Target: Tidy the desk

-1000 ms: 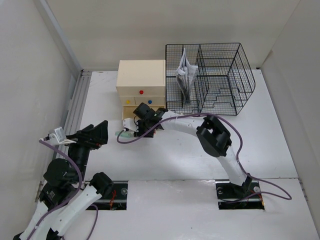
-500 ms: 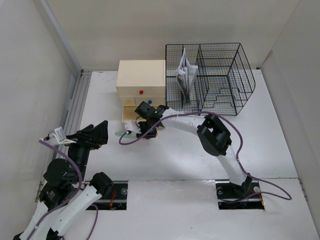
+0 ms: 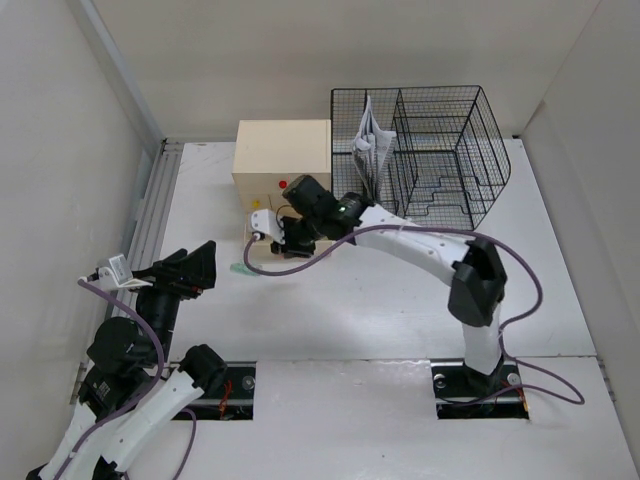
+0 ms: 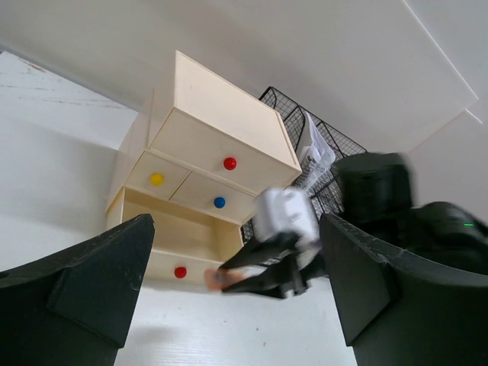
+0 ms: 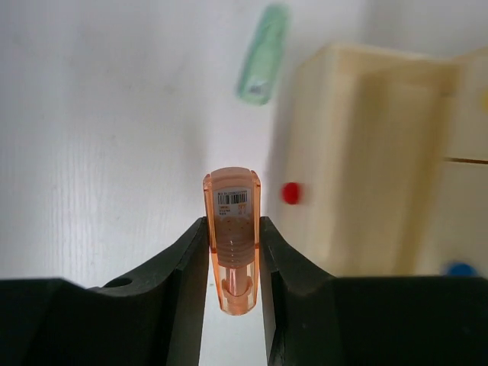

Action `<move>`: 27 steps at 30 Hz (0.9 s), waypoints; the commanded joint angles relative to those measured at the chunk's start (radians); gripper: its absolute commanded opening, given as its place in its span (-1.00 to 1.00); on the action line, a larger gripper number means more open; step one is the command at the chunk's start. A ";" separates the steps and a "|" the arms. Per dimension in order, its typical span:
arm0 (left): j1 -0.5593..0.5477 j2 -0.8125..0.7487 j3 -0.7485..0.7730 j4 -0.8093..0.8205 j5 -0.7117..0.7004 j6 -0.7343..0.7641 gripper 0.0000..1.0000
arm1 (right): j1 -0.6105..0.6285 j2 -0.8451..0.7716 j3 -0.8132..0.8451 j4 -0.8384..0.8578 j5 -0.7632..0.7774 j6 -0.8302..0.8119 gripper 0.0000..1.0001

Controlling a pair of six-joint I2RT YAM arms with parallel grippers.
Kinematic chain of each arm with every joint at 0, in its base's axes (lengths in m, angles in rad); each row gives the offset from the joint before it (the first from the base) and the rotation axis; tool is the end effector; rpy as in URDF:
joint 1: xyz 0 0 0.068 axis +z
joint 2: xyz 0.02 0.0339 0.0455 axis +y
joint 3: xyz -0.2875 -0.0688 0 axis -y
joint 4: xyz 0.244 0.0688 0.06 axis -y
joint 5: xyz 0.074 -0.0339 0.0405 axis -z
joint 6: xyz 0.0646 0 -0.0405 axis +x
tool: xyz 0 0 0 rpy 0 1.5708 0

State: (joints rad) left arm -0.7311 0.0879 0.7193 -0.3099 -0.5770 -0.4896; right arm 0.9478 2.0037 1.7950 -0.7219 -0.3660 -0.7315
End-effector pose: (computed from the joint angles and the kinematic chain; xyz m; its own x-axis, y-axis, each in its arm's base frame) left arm 0.0360 0.0151 0.3717 0.1256 -0.6421 -0.7562 0.2644 0.7564 -0.5983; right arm 0.2566 0.3968 0.2749 0.2417 -0.7327 -0.6363 -0.9697 -0.1588 -0.1854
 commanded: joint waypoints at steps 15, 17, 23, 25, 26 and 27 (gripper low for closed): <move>0.004 0.010 -0.001 0.032 -0.007 0.019 0.76 | -0.011 -0.017 -0.083 0.412 0.613 0.179 -0.08; 0.004 0.010 -0.001 0.032 -0.007 0.019 0.76 | -0.011 -0.017 -0.083 0.421 0.613 0.179 -0.04; 0.004 0.019 -0.001 0.032 -0.017 0.019 0.65 | -0.011 -0.056 -0.083 0.388 0.405 0.199 -0.01; 0.004 0.019 -0.001 0.032 -0.017 0.010 0.19 | -0.011 -0.056 -0.051 0.313 0.264 0.164 -0.21; 0.004 0.009 -0.001 0.032 -0.027 0.009 -0.02 | -0.011 -0.056 -0.034 0.274 0.076 0.149 -0.34; 0.004 0.009 -0.001 0.032 -0.027 0.009 -0.21 | -0.011 -0.034 -0.010 0.230 -0.021 0.132 -0.45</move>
State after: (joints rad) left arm -0.7311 0.0917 0.7193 -0.3096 -0.5861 -0.4900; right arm 0.9344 2.0083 1.7126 -0.4145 -0.0433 -0.5713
